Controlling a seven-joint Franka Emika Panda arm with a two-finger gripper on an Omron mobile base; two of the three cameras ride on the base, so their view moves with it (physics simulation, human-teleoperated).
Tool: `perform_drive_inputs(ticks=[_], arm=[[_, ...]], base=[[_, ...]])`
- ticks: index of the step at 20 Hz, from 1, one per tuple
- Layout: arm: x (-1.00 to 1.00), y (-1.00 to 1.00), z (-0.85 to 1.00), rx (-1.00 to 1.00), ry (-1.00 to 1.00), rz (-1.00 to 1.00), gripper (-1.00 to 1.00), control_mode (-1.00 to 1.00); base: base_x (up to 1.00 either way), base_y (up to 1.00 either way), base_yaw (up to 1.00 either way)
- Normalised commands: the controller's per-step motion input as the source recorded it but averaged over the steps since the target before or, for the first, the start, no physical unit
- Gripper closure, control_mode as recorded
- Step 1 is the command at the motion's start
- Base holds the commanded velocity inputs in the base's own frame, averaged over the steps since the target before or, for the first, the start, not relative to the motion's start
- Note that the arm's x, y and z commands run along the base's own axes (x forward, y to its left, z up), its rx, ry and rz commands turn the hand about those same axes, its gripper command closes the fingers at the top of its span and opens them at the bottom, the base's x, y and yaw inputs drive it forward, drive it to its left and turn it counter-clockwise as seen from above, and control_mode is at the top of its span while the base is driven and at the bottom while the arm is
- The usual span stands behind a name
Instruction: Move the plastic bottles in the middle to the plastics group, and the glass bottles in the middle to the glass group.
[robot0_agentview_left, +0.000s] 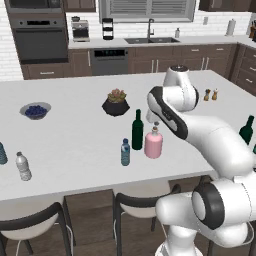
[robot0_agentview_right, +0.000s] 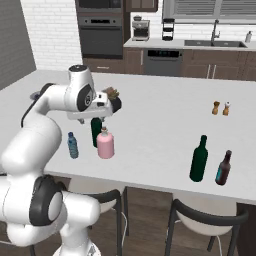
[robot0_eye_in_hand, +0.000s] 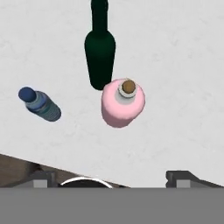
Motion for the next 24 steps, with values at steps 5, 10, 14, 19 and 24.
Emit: perform_drive_inputs(ticks=[5,10,14,19,24], arm=[[0.74,0.0,-0.35,0.0,0.0,0.09,-1.0,-1.0],[0.15,0.0,-0.38,0.0,0.0,0.08,-1.0,-1.0],[0.14,0.0,-0.36,0.0,0.0,0.08,-1.0,-1.0],[0.11,0.0,-0.36,0.0,0.0,0.07,-1.0,-1.0],[0.15,0.0,-0.29,0.0,0.0,0.07,-1.0,-1.0]], base=[[0.0,0.0,0.0],[0.0,0.0,0.0],[0.0,0.0,0.0],[0.0,0.0,0.0],[0.0,0.0,0.0]])
